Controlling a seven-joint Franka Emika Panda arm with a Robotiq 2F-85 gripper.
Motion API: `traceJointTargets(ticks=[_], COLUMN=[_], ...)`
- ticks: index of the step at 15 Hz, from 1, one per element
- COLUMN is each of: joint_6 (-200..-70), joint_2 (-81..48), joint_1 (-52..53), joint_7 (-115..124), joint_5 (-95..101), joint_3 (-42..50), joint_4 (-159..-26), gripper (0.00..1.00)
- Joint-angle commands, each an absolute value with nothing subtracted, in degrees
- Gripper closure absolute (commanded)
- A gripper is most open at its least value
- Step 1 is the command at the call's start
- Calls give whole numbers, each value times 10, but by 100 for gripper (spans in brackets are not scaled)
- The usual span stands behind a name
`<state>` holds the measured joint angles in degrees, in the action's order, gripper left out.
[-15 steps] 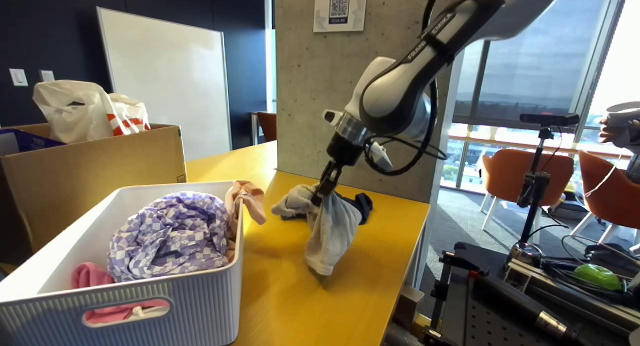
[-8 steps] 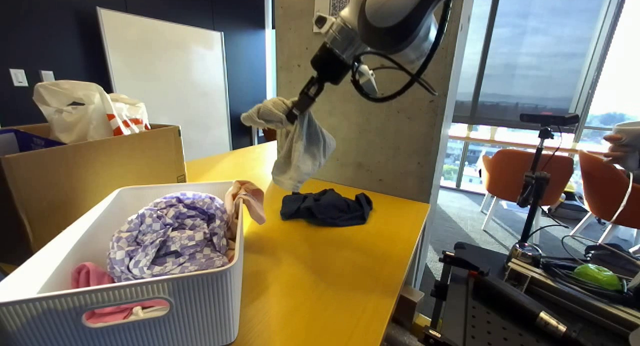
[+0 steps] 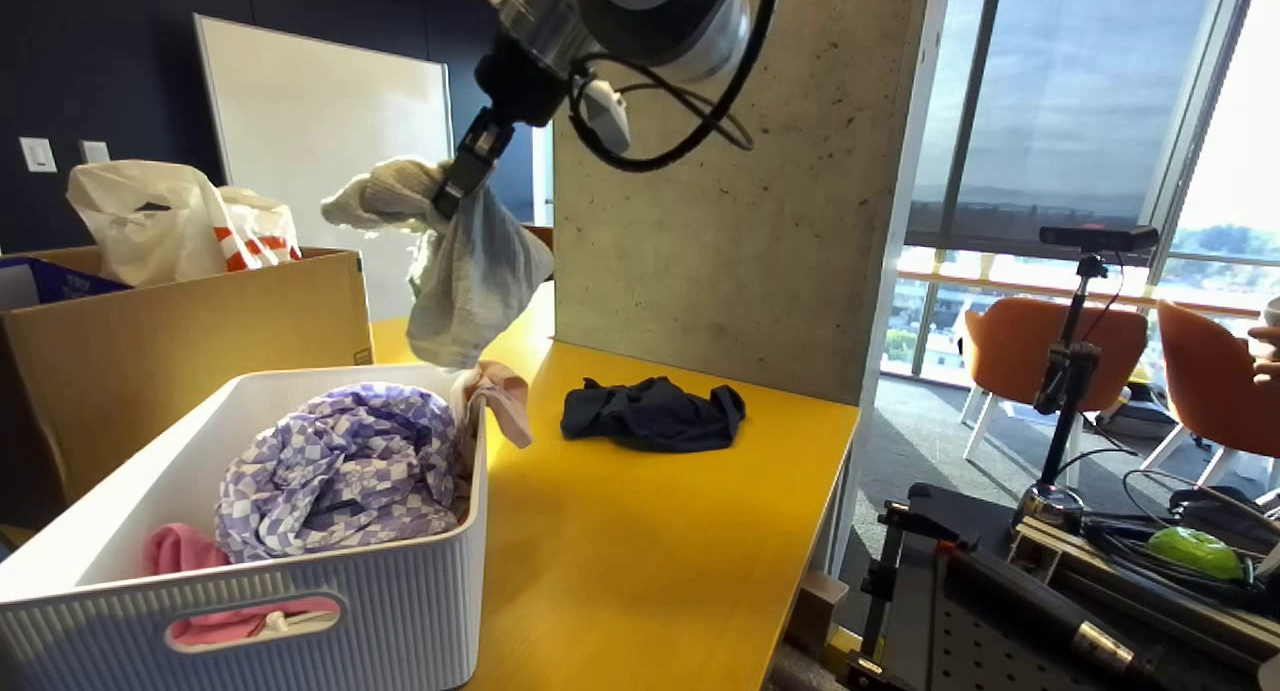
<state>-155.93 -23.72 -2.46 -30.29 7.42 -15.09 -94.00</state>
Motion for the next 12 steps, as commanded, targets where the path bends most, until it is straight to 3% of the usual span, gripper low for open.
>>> traceJointTargets(ticks=[1,2,3,4,6,12], joint_6=[-1517,-1505,-1495,-1487,-1485,-1508], joint_2=[-363,-389,-412,-426,-439,-382], joint_1=[10,13,9,13,13,25], joint_7=[-322,-327,-335,-349,-368,-366], joint_5=[78,75,82,77,80,85], joint_3=[-132,-132,-139,-136,-136,-123], joint_4=[-798,-770,-748,-735,-728,-805], gripper=[96,96,86,60,54,10])
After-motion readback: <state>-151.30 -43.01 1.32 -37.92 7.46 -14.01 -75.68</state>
